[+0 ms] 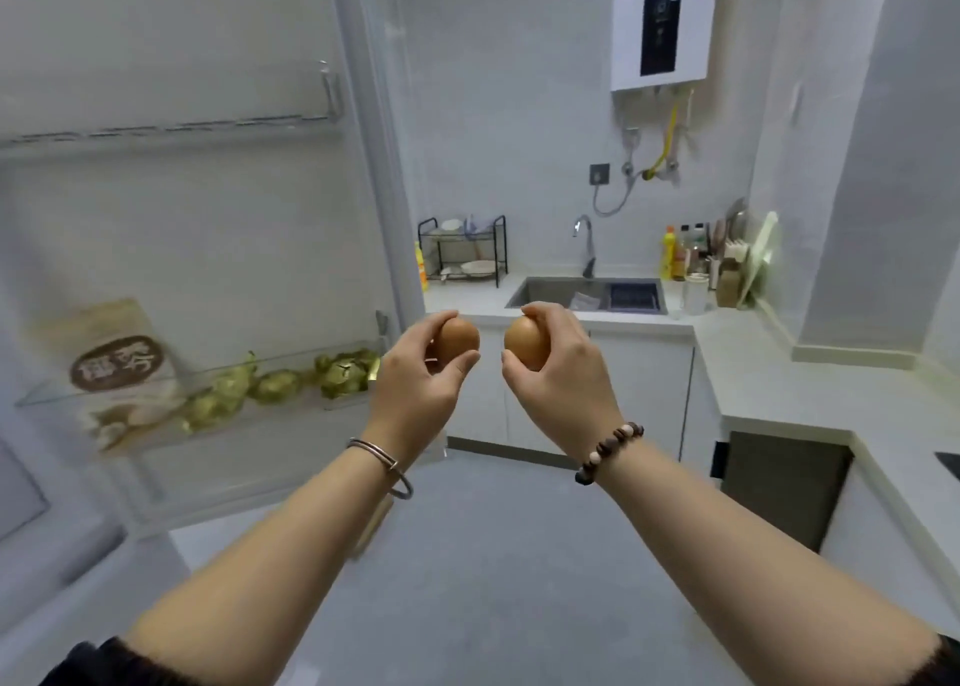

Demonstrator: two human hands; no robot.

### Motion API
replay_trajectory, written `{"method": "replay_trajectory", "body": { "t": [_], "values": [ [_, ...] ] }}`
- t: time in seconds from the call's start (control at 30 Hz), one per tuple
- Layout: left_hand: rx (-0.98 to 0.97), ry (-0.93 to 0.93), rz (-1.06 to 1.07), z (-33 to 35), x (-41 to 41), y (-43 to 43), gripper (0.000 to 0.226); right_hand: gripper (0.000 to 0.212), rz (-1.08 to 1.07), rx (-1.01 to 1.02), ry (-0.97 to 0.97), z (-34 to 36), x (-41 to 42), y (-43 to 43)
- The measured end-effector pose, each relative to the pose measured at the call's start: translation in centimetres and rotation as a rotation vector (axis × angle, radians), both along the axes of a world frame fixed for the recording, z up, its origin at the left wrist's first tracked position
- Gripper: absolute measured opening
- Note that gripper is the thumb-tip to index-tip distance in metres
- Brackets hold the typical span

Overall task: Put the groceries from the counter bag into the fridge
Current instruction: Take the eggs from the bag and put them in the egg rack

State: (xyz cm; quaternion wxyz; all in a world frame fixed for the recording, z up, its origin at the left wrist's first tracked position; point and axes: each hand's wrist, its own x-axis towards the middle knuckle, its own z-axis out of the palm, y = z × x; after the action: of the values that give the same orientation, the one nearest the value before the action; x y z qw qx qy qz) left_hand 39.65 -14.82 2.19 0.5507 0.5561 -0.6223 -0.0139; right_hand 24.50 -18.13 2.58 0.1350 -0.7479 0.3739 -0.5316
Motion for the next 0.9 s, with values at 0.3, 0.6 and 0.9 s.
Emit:
{"method": "replay_trajectory", "body": {
  "t": [0.3,0.6,0.9],
  "values": [
    [-0.166,0.083,0.143,5.3,14.9,4.9,0.030,0.039,0.226,-0.047,-0.149,5.7,15.8,1.4],
    [-0.335,0.048,0.275,14.1,21.1,4.4,0.015,0.034,0.430,-0.219,-0.231,15.1,23.3,-0.4],
    [-0.490,-0.110,0.458,23.2,26.1,4.0,0.015,0.034,0.503,-0.373,-0.247,24.5,29.3,-2.2]
  ]
}}
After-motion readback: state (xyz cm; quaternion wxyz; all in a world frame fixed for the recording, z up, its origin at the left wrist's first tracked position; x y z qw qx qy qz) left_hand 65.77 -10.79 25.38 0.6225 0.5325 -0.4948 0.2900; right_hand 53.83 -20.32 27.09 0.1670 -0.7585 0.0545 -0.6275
